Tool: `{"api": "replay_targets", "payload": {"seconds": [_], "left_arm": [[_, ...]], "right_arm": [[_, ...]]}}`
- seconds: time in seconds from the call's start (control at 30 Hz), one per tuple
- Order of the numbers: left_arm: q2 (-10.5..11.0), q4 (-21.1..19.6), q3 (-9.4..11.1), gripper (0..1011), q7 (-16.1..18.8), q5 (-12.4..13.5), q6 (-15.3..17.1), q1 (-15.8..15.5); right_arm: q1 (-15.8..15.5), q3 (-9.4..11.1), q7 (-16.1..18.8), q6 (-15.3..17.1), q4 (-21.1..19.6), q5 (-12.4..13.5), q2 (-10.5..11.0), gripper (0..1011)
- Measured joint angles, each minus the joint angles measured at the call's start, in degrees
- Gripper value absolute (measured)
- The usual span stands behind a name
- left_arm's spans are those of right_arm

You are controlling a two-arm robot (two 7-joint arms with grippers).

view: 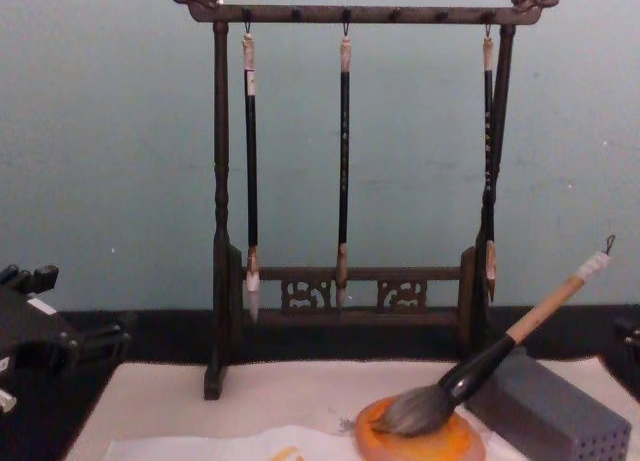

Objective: Pick up the brush from the inkstone, write on the paper, then place the brush back to its original position.

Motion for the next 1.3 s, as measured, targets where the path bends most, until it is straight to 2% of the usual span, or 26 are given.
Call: {"api": "replay_targets", "payload": {"seconds": [0.27,0.37,0.5,0.53,0.6,0.63,0.7,0.73,0.8,0.9,1.03,1.13,1.3], "left_arm": [[0.0,0.0,0.0,1001,0.0,0.0,0.0,0.0],[0.0,0.0,0.0,1001,0.0,0.0,0.0,0.0],[0.0,0.0,0.0,1001,0.0,0.0,0.0,0.0],[0.0,0.0,0.0,1001,0.0,0.0,0.0,0.0],[0.0,0.0,0.0,1001,0.0,0.0,0.0,0.0],[0.0,0.0,0.0,1001,0.0,0.0,0.0,0.0],[0.0,0.0,0.0,1001,0.0,0.0,0.0,0.0],[0.0,0.0,0.0,1001,0.0,0.0,0.0,0.0],[0.0,0.0,0.0,1001,0.0,0.0,0.0,0.0],[0.0,0.0,0.0,1001,0.0,0.0,0.0,0.0],[0.0,0.0,0.0,1001,0.0,0.0,0.0,0.0],[0.0,0.0,0.0,1001,0.0,0.0,0.0,0.0],[0.0,0.0,0.0,1001,0.0,0.0,0.0,0.0]], "right_arm": [[-0.2,0.3,0.5,0.0,-0.1,0.1,-0.1,1000],[-0.6,1.4,1.9,0.2,-0.7,1.6,-0.4,1000],[-1.0,3.3,4.7,1.8,-1.3,5.9,-1.2,1000],[-1.2,4.2,6.0,2.8,-1.4,8.2,-1.6,1000],[-1.3,5.1,7.4,4.1,-1.5,10.7,-2.2,1000],[-1.4,6.2,8.9,5.6,-1.5,13.4,-2.9,1000],[-1.5,7.2,10.2,7.1,-1.5,16.0,-3.6,1000],[-1.5,8.2,11.3,8.8,-1.4,18.5,-4.4,1000],[-1.5,8.9,12.1,10.3,-1.3,20.5,-5.0,1000],[-1.4,10.7,13.9,14.0,-1.1,25.0,-6.9,1000],[-1.3,12.1,14.8,16.9,-0.7,28.5,-8.6,1000],[-1.0,13.4,14.8,19.9,-0.1,33.0,-10.6,1000],[-0.4,14.5,14.0,22.0,1.2,37.5,-12.7,1000]]}}
